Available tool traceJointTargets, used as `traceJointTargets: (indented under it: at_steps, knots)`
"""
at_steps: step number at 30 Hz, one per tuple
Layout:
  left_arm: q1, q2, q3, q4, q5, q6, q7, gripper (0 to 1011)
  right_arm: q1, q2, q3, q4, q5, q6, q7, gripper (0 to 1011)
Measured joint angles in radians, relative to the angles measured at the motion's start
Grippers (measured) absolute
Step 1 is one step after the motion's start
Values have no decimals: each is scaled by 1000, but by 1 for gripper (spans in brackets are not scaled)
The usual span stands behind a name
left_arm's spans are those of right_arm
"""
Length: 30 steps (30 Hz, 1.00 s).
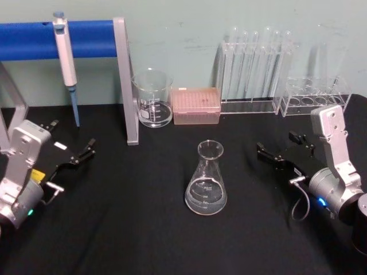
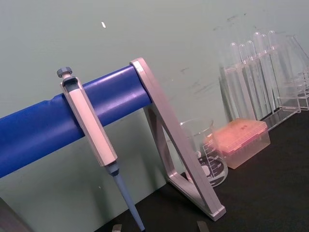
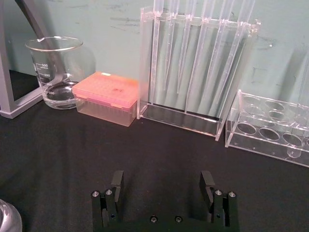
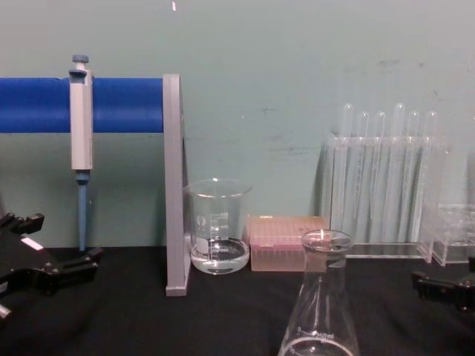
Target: Grasp the erlenmeyer flask with one hand, shake it three times, then place it back.
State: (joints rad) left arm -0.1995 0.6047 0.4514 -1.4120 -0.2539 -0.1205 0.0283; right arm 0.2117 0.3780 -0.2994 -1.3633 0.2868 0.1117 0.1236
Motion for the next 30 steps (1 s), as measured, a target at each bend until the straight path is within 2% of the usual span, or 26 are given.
traceJointTargets:
  at_steps: [30]
  knots:
    - [0, 0, 0, 0, 0, 0, 0, 1001, 0, 1, -2, 0, 0, -4, -3, 1003]
